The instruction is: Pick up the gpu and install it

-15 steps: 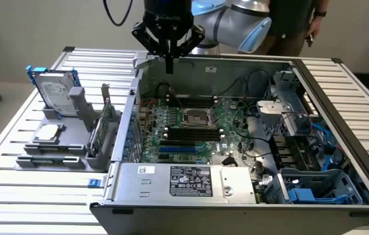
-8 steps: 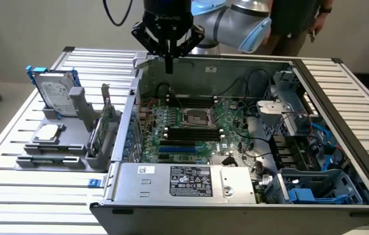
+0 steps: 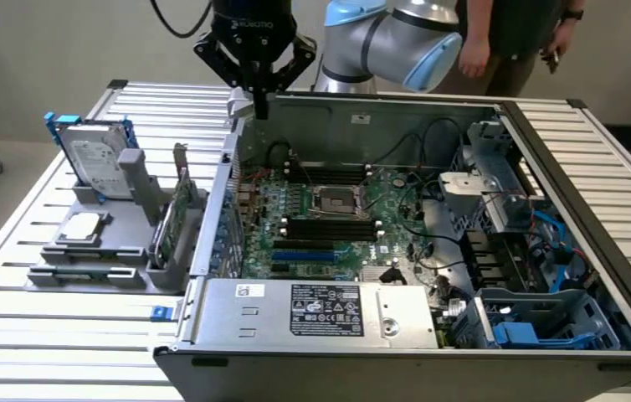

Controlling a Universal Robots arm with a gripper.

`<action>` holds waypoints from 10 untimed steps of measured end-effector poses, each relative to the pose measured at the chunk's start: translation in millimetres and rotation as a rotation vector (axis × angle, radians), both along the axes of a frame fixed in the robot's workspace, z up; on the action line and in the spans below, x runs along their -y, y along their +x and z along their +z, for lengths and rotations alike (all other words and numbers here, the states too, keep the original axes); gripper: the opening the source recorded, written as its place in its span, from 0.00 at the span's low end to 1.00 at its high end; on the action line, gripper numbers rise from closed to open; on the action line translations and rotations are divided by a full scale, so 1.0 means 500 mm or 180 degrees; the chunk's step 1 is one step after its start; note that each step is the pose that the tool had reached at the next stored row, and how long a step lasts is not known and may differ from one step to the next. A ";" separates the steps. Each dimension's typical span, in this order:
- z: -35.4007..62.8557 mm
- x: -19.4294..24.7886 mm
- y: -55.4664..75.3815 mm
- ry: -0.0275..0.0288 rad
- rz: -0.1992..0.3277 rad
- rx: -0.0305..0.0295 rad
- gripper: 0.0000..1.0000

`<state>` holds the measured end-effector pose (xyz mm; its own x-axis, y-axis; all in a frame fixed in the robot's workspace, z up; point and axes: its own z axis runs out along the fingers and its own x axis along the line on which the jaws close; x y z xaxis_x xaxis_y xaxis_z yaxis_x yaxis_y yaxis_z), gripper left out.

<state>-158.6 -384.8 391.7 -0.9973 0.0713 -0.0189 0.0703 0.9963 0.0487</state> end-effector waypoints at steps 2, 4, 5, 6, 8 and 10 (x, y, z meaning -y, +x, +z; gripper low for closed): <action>-0.003 -0.0043 -0.018 0.0000 0.0001 0.0000 0.11; -0.007 -0.0063 -0.037 0.0000 0.0000 0.0000 0.11; -0.010 -0.0069 -0.046 -0.0001 0.0001 0.0000 0.11; -0.012 -0.0071 -0.055 -0.0002 0.0000 0.0000 0.11; -0.018 -0.0072 -0.073 -0.0004 0.0000 0.0000 0.11; -0.024 -0.0072 -0.092 -0.0006 0.0000 0.0000 0.11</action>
<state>-204.4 -381.2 379.7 -0.9973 0.0712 -0.0191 0.0702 0.9964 0.0467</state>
